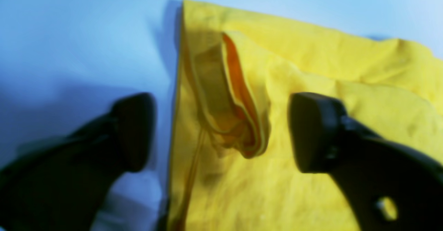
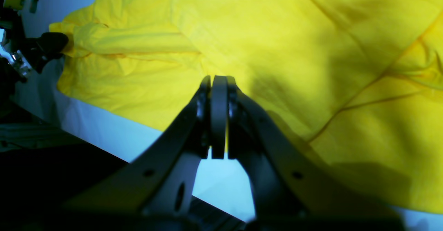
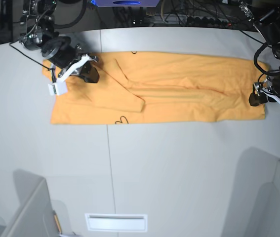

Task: Fold the T-shirt properly
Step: 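Grasp the strip's end with the left gripper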

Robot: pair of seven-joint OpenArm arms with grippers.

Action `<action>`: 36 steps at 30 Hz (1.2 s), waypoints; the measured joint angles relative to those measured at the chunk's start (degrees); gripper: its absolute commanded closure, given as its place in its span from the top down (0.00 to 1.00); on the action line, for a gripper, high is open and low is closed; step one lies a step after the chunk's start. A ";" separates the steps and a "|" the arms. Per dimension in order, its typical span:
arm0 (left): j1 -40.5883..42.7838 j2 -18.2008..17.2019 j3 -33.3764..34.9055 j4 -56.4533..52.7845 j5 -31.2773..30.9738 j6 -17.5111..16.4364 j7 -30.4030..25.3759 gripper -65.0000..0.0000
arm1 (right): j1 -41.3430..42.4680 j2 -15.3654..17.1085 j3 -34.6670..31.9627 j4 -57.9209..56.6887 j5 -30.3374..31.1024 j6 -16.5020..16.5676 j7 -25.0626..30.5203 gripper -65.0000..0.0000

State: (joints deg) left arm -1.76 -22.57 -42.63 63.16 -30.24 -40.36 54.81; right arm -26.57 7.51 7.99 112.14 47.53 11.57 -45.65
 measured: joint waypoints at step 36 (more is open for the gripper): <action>15.82 3.93 3.89 41.20 1.29 5.97 4.13 0.00 | -7.17 -3.54 15.06 0.00 0.33 11.67 -0.44 0.00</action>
State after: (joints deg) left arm 14.06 -18.63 -38.74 104.36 -28.95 -34.39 58.94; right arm -33.74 3.97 23.05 112.14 47.86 23.24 -46.09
